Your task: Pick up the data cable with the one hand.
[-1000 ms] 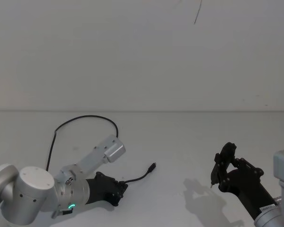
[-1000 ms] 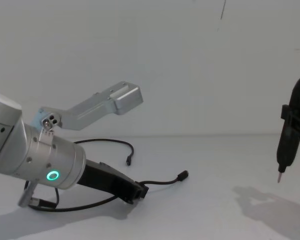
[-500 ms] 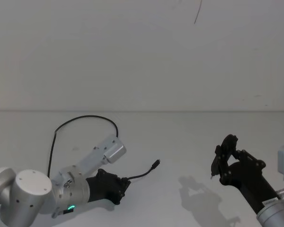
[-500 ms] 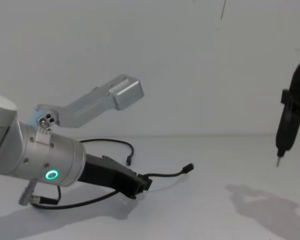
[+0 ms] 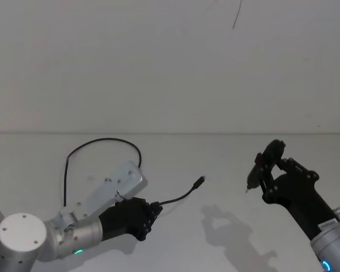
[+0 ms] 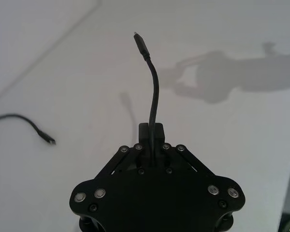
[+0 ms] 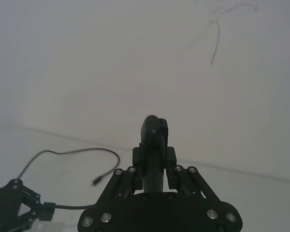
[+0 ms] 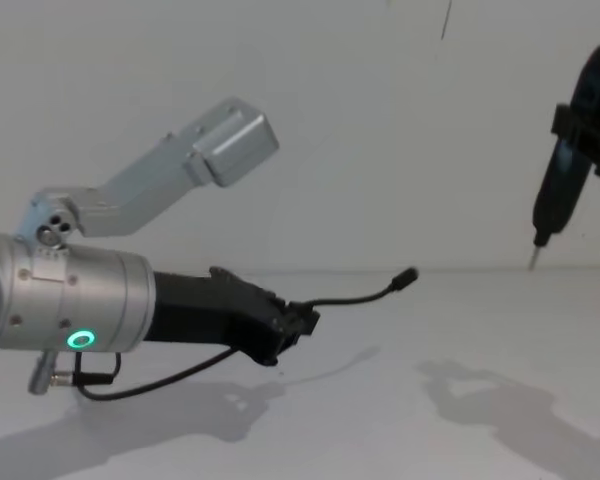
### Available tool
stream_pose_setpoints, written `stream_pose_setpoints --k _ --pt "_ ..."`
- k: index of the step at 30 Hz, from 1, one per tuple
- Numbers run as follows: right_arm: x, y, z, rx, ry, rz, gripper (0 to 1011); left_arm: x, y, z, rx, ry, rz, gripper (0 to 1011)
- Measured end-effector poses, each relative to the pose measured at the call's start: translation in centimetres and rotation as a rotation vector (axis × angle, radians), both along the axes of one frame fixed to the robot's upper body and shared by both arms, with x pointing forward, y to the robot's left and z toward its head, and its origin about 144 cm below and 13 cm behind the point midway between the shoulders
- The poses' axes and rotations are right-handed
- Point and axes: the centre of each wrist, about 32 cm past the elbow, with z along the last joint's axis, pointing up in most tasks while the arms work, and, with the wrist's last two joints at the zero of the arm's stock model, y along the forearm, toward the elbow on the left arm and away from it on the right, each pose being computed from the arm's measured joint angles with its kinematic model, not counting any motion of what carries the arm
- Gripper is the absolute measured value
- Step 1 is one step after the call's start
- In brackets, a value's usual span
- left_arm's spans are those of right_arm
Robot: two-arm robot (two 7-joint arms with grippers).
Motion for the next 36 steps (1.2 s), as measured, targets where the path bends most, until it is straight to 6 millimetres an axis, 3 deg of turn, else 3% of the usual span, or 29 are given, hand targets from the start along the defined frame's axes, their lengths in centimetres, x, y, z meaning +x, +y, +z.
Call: stream_pose_setpoints --k 20,36 --pt "2.6 0.4 1.3 0.103 -0.055 0.120 263 -1.6 1.5 0.3 -0.057 -0.155 -0.090 42" --pt "3.2 0.9 1.8 0.136 -0.066 0.170 263 -1.9 1.8 0.4 -0.068 -0.183 -0.106 41"
